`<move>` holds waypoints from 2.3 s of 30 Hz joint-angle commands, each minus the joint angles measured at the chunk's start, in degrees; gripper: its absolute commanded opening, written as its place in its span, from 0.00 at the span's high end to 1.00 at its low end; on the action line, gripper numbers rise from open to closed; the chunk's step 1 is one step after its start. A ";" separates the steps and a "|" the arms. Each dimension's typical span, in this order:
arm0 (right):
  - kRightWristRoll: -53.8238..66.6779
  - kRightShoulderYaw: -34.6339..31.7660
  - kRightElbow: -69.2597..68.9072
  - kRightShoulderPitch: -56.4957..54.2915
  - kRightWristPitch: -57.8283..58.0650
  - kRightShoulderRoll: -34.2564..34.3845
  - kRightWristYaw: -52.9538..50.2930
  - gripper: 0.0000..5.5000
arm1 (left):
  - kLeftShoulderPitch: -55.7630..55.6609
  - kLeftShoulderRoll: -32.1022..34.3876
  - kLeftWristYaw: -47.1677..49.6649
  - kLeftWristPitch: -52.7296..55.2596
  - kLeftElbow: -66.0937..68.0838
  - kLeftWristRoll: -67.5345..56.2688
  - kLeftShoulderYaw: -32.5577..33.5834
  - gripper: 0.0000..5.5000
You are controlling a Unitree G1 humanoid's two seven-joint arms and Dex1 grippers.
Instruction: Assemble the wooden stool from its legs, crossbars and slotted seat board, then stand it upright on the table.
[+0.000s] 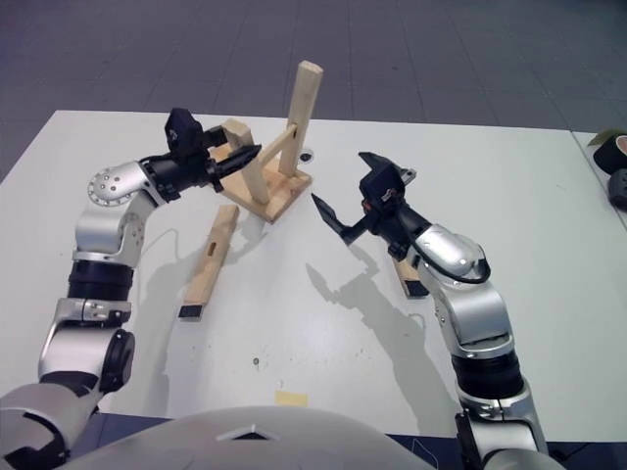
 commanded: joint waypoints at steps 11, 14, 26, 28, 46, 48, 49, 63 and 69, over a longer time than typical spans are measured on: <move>6.16 2.03 -9.73 3.92 3.69 -5.63 10.62 0.02 | 4.32 -1.34 1.66 14.42 -24.41 -6.60 -7.46 0.53; 5.92 2.52 -10.18 2.88 4.12 -4.74 9.16 0.02 | 5.41 -0.50 0.72 16.27 -27.10 -8.37 -8.35 0.43; -6.67 12.80 -4.46 -1.53 -0.47 6.66 -3.74 0.02 | -9.09 -2.36 13.33 25.26 -27.20 -36.88 14.81 0.05; -8.83 13.14 -4.07 -1.46 -1.35 8.42 -6.26 0.02 | -9.90 -0.50 14.07 24.71 -25.17 -36.33 15.91 0.02; -13.77 -4.73 -8.20 10.24 -5.80 11.02 -18.62 0.02 | -4.66 0.73 12.97 21.42 -23.96 -31.77 10.94 0.02; -14.41 -5.28 -5.96 8.01 -6.75 10.93 -19.21 0.02 | -3.51 1.11 13.49 21.27 -25.10 -31.02 10.69 0.02; -14.68 -5.46 -5.18 7.24 -6.92 10.93 -19.46 0.02 | -3.09 1.20 13.68 21.20 -25.42 -30.76 10.55 0.02; -19.08 -13.95 13.40 -0.48 -17.70 5.37 -23.14 0.02 | -0.92 1.68 13.57 20.71 -25.23 -27.07 7.65 0.02; -17.77 -15.28 19.78 -7.88 -26.53 3.21 -22.50 0.02 | -1.42 1.75 12.93 20.77 -24.63 -26.75 6.86 0.02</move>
